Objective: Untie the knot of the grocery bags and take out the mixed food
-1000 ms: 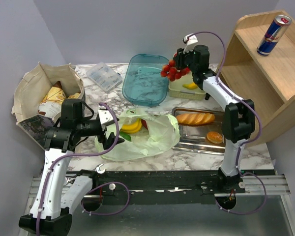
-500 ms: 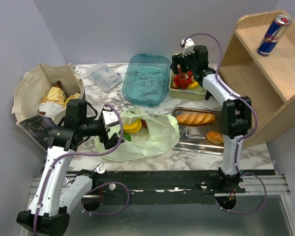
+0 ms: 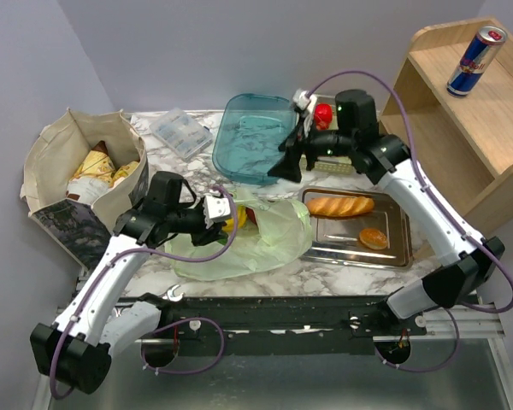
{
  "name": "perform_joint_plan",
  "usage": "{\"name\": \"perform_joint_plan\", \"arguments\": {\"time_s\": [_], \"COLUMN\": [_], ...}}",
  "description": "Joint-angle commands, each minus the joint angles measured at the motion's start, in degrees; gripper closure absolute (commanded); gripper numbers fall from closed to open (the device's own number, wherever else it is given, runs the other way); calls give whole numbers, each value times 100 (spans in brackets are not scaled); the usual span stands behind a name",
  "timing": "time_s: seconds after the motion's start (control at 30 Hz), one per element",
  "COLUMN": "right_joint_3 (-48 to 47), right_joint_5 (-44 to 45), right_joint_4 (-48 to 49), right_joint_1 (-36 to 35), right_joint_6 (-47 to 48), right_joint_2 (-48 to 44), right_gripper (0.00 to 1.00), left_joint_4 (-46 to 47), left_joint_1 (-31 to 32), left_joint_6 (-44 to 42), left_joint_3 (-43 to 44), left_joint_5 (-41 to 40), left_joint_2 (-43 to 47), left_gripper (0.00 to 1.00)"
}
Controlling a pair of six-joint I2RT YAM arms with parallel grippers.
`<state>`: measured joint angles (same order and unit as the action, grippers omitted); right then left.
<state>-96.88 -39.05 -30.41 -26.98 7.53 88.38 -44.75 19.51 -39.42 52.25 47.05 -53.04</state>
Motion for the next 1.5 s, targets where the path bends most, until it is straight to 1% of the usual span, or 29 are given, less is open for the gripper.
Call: {"name": "perform_joint_plan", "arguments": {"time_s": [0.0,0.1,0.17,0.27,0.33,0.4,0.47,0.5,0.53,0.6,0.63,0.73,0.87,0.9,0.97,1.0,1.1,1.17,1.2,1.27,1.3,1.4,1.47], "right_joint_3": [885,1315,1528,1719,1725,1705,1689,1673,1671,1639,1638,1642,1573,1560,1527,1509,1491,1477,1474,1451,1430,1375,1361], "right_joint_5": [-137,43,281,657,805,896,851,826,790,783,827,1124,1381,1395,1416,1423,1499,1566,1601,1656,1680,1697,1634], "right_joint_4": [-996,-1103,-1138,-1112,-1086,-1054,-1046,-1046,-1046,-1021,-962,-757,-581,-565,-525,-512,-458,-433,-403,-334,-302,-216,-202], "right_joint_1": [-441,-508,-529,-571,-570,-571,-571,-570,-571,-571,-571,-571,-567,-570,-571,-571,-571,-570,-571,-571,-571,-571,-566], "right_joint_6": [306,537,701,867,882,887,898,895,885,839,804,642,525,511,494,503,516,516,513,467,440,368,366], "right_joint_2": [-193,-311,-312,-242,-159,-75,-42,-40,-18,-1,-1,-43,-51,-40,-14,3,30,48,48,46,59,81,96], "right_gripper": [10,9,9,9,12,25,48,60,68,93,99,99,99,99,99,99,99,99,99,99,99,99,99], "left_joint_4": [774,1205,1556,1939,2094,2230,2295,2311,2287,2181,2146,1908,1417,1387,1422,1479,1434,1020,690,244,66,-724,-898], "left_joint_1": [289,424,512,682,785,880,942,965,976,1008,1011,1019,1055,1055,1059,1071,1081,1081,1080,1081,1080,1081,1081], "left_joint_6": [-30,-189,-198,-284,-379,-468,-581,-644,-709,-853,-886,-1110,-1270,-1244,-1165,-1145,-1205,-1371,-1602,-2052,-2227,-2901,-2967], "left_joint_3": [-245,-426,-524,-548,-496,-415,-295,-235,-159,-23,22,105,249,279,303,290,276,357,369,286,242,215,234], "left_joint_5": [-610,-1052,-1368,-1815,-2082,-2348,-2548,-2622,-2704,-2844,-2894,-2904,-2969,-2985,-2936,-2959,-2873,-2534,-2306,-1850,-1682,-1112,-879], "left_joint_2": [-444,-818,-1049,-1434,-1696,-1958,-2229,-2391,-2523,-2799,-2922,-3173,-3652,-3734,-3758,-3738,-3567,-3309,-3144,-2738,-2523,-2091,-1878], "left_gripper": [67,66,61,50,39,29,23,21,21,21,23,26,27,28,37,44,59,69,72,82,85,86,87]}}
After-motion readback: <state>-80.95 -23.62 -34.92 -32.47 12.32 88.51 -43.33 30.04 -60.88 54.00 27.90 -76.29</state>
